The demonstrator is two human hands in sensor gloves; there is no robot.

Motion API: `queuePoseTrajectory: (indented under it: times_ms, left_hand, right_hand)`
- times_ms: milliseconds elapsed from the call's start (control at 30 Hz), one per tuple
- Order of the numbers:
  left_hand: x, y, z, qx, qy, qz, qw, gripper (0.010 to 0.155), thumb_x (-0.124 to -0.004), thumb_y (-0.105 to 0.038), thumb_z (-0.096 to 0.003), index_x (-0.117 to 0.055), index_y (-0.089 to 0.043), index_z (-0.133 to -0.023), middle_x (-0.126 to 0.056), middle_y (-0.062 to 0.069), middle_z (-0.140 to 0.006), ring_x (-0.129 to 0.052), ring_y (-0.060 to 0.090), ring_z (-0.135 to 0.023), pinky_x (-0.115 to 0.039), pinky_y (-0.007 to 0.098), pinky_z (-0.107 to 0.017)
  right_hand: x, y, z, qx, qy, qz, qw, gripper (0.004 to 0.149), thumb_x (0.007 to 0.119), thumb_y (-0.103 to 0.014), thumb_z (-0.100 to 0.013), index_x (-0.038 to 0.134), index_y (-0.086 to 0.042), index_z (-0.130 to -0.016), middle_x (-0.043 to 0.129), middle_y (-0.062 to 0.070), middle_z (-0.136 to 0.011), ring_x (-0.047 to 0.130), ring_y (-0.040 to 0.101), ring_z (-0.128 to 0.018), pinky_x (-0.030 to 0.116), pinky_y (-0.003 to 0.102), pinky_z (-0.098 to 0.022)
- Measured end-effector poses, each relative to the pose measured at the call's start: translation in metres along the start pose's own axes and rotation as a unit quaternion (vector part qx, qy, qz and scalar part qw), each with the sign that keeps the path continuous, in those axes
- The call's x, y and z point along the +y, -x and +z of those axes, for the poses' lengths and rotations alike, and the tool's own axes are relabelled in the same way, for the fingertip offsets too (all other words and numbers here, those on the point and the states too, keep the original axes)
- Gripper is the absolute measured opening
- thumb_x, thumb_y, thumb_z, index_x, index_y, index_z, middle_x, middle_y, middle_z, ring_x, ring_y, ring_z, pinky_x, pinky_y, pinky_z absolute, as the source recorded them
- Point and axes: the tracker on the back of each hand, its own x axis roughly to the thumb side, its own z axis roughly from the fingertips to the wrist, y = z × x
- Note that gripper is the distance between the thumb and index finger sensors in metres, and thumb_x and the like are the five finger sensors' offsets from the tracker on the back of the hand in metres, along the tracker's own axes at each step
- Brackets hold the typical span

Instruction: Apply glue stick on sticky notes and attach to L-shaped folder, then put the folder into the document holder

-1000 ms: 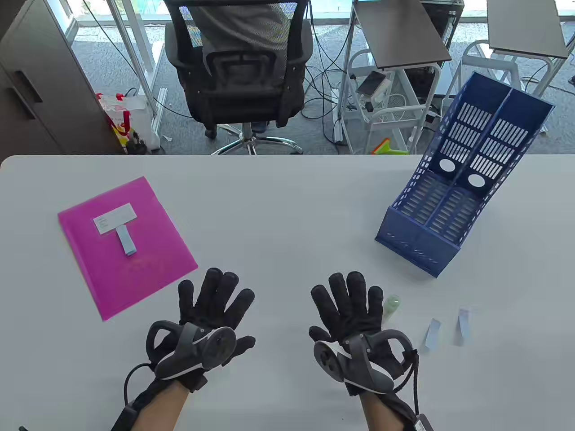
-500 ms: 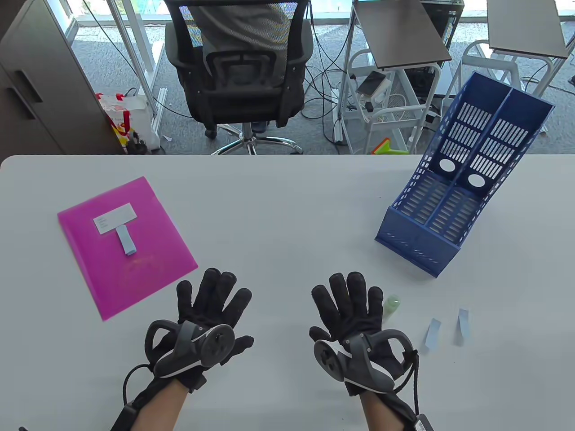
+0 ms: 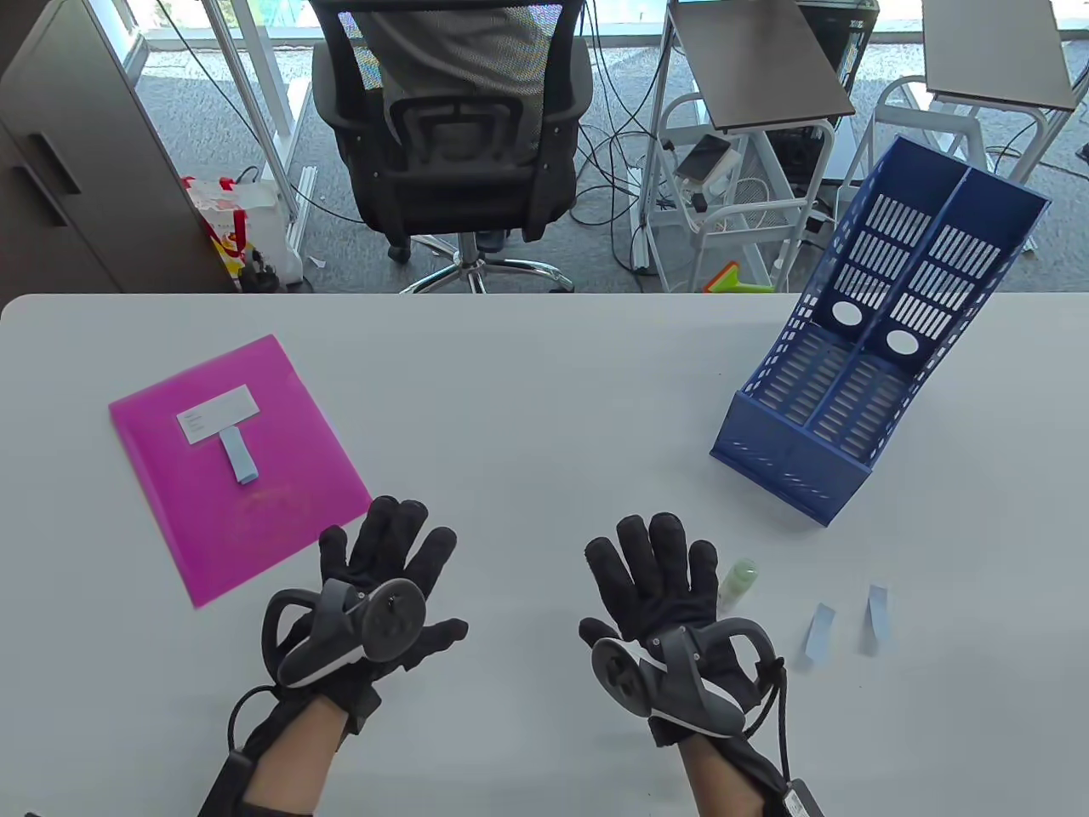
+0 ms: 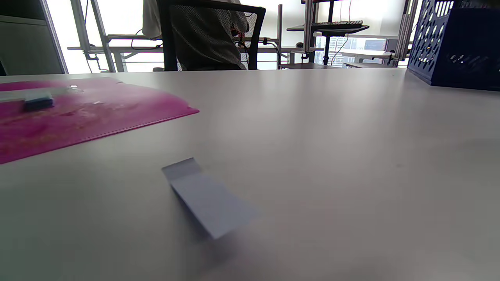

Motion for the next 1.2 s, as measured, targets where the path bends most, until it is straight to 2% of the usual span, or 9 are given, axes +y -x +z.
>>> queuePoseTrajectory:
  times_ms: [200,300,467,633,733,867,967,1100,1200]
  left_hand:
    - [0.002,0.065,-0.02,0.157,0.073,-0.045,0.984,0.089,-0.067,-0.076,-0.0362,-0.019,-0.052,-0.107,-0.002,-0.016,-0.122,-0.008,0.016,-0.124,-0.026,0.069,-0.087]
    - [0.003,0.097,-0.025,0.223,0.075,-0.072,0.969,0.089,-0.065,-0.079,-0.0344,-0.022,-0.052,-0.108,-0.009,-0.016,-0.125,-0.016,0.015,-0.126,-0.031,0.066,-0.089]
    - [-0.007,0.154,-0.031,0.337,0.143,-0.067,0.928,0.089,-0.066,-0.078,-0.0335,-0.02,-0.056,-0.106,-0.008,-0.022,-0.125,-0.014,0.009,-0.127,-0.025,0.061,-0.093]
    - [-0.021,0.187,-0.035,0.405,0.194,-0.032,0.893,0.089,-0.068,-0.077,-0.0343,-0.022,-0.054,-0.108,-0.012,-0.025,-0.125,-0.016,0.005,-0.128,-0.023,0.057,-0.096]
    - [-0.031,0.193,-0.04,0.425,0.22,-0.034,0.878,0.088,-0.069,-0.076,-0.035,-0.027,-0.052,-0.108,-0.019,-0.025,-0.126,-0.022,0.005,-0.128,-0.029,0.057,-0.095]
    - [-0.04,0.195,-0.048,0.436,0.266,-0.038,0.859,0.084,-0.072,-0.073,-0.0364,-0.035,-0.051,-0.108,-0.031,-0.027,-0.126,-0.031,0.004,-0.128,-0.031,0.057,-0.095]
    - [-0.041,0.196,-0.052,0.439,0.286,-0.001,0.852,0.083,-0.073,-0.071,-0.0382,-0.036,-0.049,-0.109,-0.036,-0.025,-0.126,-0.03,0.01,-0.128,-0.023,0.058,-0.095]
    - [-0.044,0.19,-0.067,0.431,0.281,0.074,0.854,0.087,-0.076,-0.069,-0.0397,-0.031,-0.045,-0.11,-0.027,-0.02,-0.126,-0.028,0.015,-0.128,-0.015,0.056,-0.092]
    - [-0.042,0.167,-0.09,0.417,0.284,0.056,0.862,0.087,-0.075,-0.069,-0.04,-0.03,-0.045,-0.11,-0.024,-0.019,-0.126,-0.026,0.013,-0.127,-0.015,0.056,-0.092]
  right_hand:
    - [-0.008,-0.001,0.003,-0.022,0.013,-0.021,0.999,0.082,0.06,-0.059,-0.06,0.014,-0.021,-0.116,0.009,0.017,-0.122,0.01,0.053,-0.109,0.021,0.071,-0.073]
    - [-0.015,-0.002,0.003,-0.039,0.015,-0.036,0.998,0.08,0.06,-0.058,-0.06,0.017,-0.02,-0.116,0.009,0.017,-0.122,0.01,0.053,-0.109,0.021,0.071,-0.073]
    - [-0.031,0.002,0.016,-0.082,0.035,0.019,0.996,0.081,0.061,-0.057,-0.059,0.018,-0.019,-0.116,0.011,0.017,-0.122,0.011,0.053,-0.109,0.022,0.071,-0.073]
    - [-0.019,0.014,0.027,-0.089,0.026,0.032,0.995,0.081,0.061,-0.058,-0.059,0.018,-0.019,-0.116,0.012,0.018,-0.122,0.012,0.053,-0.109,0.023,0.071,-0.073]
    - [-0.012,0.021,0.023,-0.08,-0.01,0.009,0.997,0.081,0.061,-0.057,-0.059,0.017,-0.019,-0.116,0.01,0.018,-0.122,0.011,0.053,-0.108,0.022,0.071,-0.073]
    - [-0.009,0.024,0.022,-0.083,-0.01,0.009,0.996,0.081,0.061,-0.057,-0.059,0.018,-0.019,-0.116,0.011,0.018,-0.122,0.011,0.053,-0.108,0.023,0.07,-0.073]
    - [-0.009,0.024,0.022,-0.086,-0.009,0.004,0.996,0.081,0.061,-0.057,-0.059,0.018,-0.019,-0.116,0.012,0.018,-0.122,0.012,0.053,-0.108,0.023,0.07,-0.074]
    - [-0.011,0.023,0.021,-0.089,-0.004,-0.007,0.996,0.081,0.062,-0.057,-0.059,0.019,-0.019,-0.116,0.012,0.018,-0.122,0.012,0.053,-0.109,0.023,0.07,-0.074]
    - [-0.011,0.023,0.02,-0.088,-0.002,-0.012,0.996,0.081,0.062,-0.057,-0.059,0.019,-0.019,-0.116,0.012,0.018,-0.122,0.012,0.053,-0.109,0.023,0.07,-0.074]
